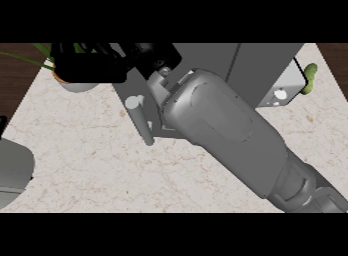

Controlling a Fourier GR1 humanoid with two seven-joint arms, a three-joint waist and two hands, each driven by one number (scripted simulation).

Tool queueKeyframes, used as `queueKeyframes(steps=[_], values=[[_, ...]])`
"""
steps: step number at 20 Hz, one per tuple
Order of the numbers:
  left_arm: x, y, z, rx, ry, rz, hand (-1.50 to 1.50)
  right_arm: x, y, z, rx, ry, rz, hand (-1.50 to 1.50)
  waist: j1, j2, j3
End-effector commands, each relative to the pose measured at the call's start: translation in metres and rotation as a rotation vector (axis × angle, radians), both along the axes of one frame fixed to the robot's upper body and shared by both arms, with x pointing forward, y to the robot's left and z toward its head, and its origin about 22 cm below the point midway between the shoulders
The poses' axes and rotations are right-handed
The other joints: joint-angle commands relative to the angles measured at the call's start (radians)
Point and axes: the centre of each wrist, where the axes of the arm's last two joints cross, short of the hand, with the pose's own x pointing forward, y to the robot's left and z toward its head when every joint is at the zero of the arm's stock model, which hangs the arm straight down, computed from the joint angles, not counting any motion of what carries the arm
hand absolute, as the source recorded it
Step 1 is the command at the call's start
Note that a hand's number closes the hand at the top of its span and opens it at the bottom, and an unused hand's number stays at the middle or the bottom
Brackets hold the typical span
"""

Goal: Pick up the wine, place it into the cabinet and close the cabinet

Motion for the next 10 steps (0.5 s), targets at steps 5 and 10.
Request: queueKeyframes(steps=[5,10], values=[[0.008,-0.004,0.009,-0.002,-0.023,-0.025,-1.5,0.055,-0.055,-0.025,-0.085,-0.004,-0.194,1.5,0.0,0.044,0.004],[0.016,0.0,-0.002,0.001,-0.004,-0.006,-1.5,0.051,-0.052,-0.01,-0.078,-0.022,-0.189,1.5,-0.02,0.041,0.003]])
